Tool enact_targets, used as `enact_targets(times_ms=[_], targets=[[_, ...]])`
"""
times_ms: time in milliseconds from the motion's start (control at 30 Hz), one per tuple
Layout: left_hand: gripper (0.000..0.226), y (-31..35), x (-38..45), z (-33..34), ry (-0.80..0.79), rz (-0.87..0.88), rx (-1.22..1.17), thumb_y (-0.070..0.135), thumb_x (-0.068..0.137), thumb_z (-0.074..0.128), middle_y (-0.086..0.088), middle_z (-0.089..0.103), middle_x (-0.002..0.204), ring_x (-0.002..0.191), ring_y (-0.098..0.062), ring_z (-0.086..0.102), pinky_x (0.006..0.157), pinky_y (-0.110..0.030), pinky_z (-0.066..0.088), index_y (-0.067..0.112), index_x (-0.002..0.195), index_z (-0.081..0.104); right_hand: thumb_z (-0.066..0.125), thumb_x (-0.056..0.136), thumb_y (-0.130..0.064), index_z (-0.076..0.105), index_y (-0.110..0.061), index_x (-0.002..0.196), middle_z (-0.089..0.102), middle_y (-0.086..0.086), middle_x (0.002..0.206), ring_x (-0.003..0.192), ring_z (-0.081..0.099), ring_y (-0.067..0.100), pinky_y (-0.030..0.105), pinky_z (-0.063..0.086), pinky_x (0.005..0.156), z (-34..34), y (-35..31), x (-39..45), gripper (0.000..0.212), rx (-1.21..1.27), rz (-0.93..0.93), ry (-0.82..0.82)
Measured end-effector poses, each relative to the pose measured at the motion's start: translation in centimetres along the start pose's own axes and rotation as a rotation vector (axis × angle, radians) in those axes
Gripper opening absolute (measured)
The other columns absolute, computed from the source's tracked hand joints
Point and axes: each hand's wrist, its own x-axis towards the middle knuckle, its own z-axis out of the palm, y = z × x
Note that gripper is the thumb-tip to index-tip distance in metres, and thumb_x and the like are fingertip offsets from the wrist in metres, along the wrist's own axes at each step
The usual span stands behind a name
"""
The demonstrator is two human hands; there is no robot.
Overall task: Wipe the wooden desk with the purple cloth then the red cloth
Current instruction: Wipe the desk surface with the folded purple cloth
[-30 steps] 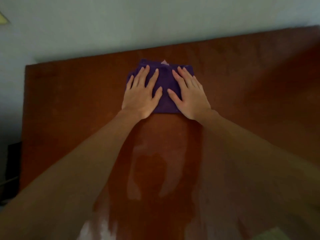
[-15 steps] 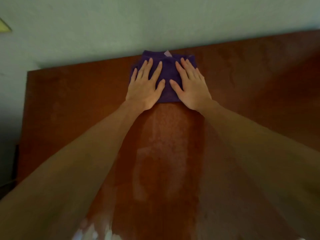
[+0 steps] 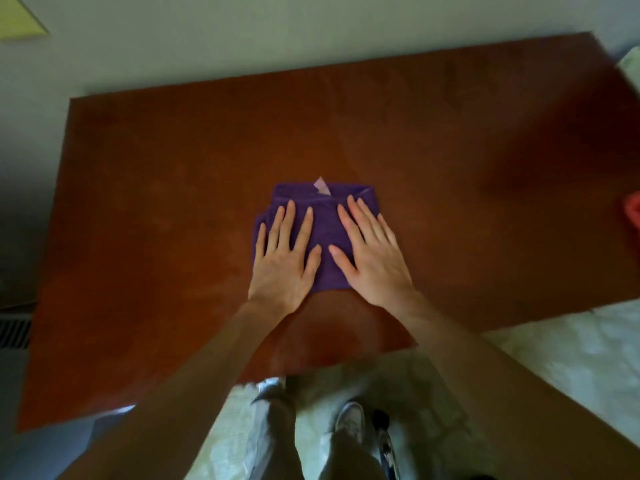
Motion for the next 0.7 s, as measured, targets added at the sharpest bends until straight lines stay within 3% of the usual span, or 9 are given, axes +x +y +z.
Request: enact_targets(times_ms=[167, 367, 533, 700], targets=[[0.064, 4.7, -7.2, 1.9, 0.008, -0.027, 0.019, 0.051, 0.105, 0.017, -0.008, 0.005, 0.171, 0.158, -0.023, 0.000, 0.127, -0.049, 0.008, 0.025, 0.163, 0.006, 0.036, 0.106, -0.054, 0.027, -0.017, 0.162, 0.020, 0.004, 0.172, 0.160, 0.014, 0.015, 0.041, 0.017, 0.130, -1.1, 1.0, -7.9, 0.068, -0.017, -0.028, 0.001], [0.065, 6.7, -10.9, 2.5, -0.019, -0.036, 0.066, 0.053, 0.106, 0.014, -0.009, 0.002, 0.171, 0.158, -0.023, -0.001, 0.128, -0.049, 0.009, 0.026, 0.163, 0.001, 0.038, 0.106, -0.053, 0.030, -0.016, 0.162, 0.022, 0.004, 0.172, 0.159, 0.015, 0.015, 0.043, 0.018, 0.129, -1.4, 1.6, -11.4, 0.067, 0.002, -0.058, 0.006], [0.064, 6.7, -10.1, 2.3, -0.015, -0.055, 0.017, 0.054, 0.105, 0.018, -0.003, 0.002, 0.171, 0.158, -0.018, -0.003, 0.128, -0.045, 0.006, 0.031, 0.162, 0.000, 0.039, 0.106, -0.055, 0.029, -0.020, 0.162, 0.021, 0.001, 0.172, 0.160, 0.013, 0.012, 0.041, 0.016, 0.130, -1.3, 2.2, -10.9, 0.067, 0.041, -0.053, 0.000], [0.064, 5.8, -3.9, 1.7, 0.014, -0.007, -0.037, 0.056, 0.104, 0.021, 0.000, 0.005, 0.171, 0.158, -0.016, 0.000, 0.128, -0.043, 0.005, 0.032, 0.162, 0.008, 0.033, 0.105, -0.057, 0.026, -0.021, 0.163, 0.022, 0.000, 0.172, 0.160, 0.013, 0.013, 0.040, 0.014, 0.130, -1.6, 4.6, -6.0, 0.068, 0.025, -0.038, -0.002]])
